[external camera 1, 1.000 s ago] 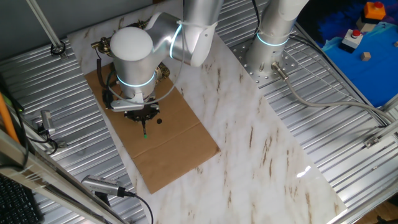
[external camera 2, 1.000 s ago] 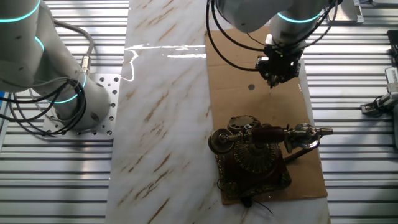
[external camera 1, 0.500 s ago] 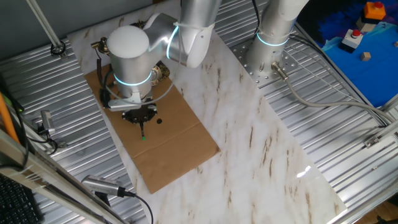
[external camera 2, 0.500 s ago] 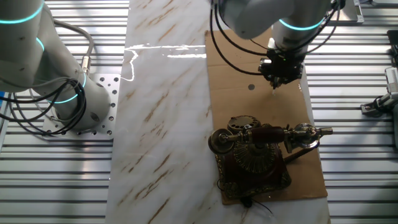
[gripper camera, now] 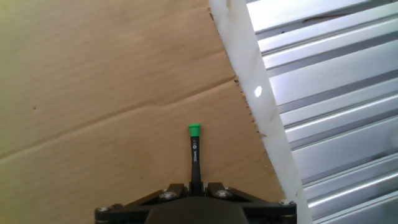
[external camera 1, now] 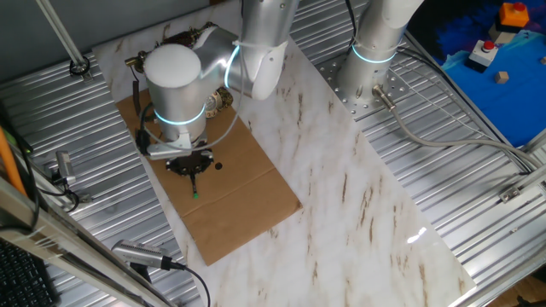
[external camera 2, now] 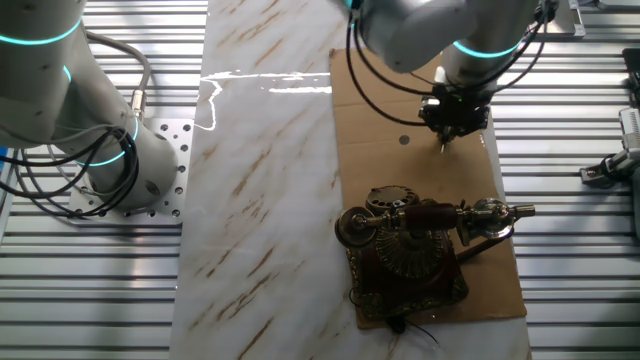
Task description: Dial a number on an old rotary phone
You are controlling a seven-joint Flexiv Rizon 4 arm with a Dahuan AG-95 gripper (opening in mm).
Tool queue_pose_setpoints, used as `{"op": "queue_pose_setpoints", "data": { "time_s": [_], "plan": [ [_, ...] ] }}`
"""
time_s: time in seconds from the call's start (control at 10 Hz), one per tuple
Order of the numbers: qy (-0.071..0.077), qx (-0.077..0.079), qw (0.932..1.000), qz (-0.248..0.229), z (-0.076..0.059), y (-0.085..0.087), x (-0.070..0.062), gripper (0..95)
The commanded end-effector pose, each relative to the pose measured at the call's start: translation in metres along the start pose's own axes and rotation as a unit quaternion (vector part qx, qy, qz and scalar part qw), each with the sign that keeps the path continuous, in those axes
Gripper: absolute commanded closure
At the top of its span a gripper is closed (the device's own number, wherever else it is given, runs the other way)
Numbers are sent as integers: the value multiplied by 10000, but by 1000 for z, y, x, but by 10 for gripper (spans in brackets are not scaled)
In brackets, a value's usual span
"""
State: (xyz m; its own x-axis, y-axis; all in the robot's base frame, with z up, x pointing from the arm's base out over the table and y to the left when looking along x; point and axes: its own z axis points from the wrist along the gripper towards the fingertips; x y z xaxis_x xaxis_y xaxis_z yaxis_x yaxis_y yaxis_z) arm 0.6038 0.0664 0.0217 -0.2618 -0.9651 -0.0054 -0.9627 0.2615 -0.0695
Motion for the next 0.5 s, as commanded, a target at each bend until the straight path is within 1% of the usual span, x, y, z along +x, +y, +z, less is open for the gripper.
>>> {"op": "queue_pose_setpoints", "data": {
  "time_s": [0.1, 0.2, 0.3, 0.5],
  "plan": [
    [3, -122, 9998, -135, 1, 0, 0, 190],
    [24, -117, 9998, -132, 1, 0, 0, 190],
    [14, -118, 9999, -125, 0, 0, 1, 190],
    [18, -125, 9999, -103, -4, -2, 7, 190]
  ]
}}
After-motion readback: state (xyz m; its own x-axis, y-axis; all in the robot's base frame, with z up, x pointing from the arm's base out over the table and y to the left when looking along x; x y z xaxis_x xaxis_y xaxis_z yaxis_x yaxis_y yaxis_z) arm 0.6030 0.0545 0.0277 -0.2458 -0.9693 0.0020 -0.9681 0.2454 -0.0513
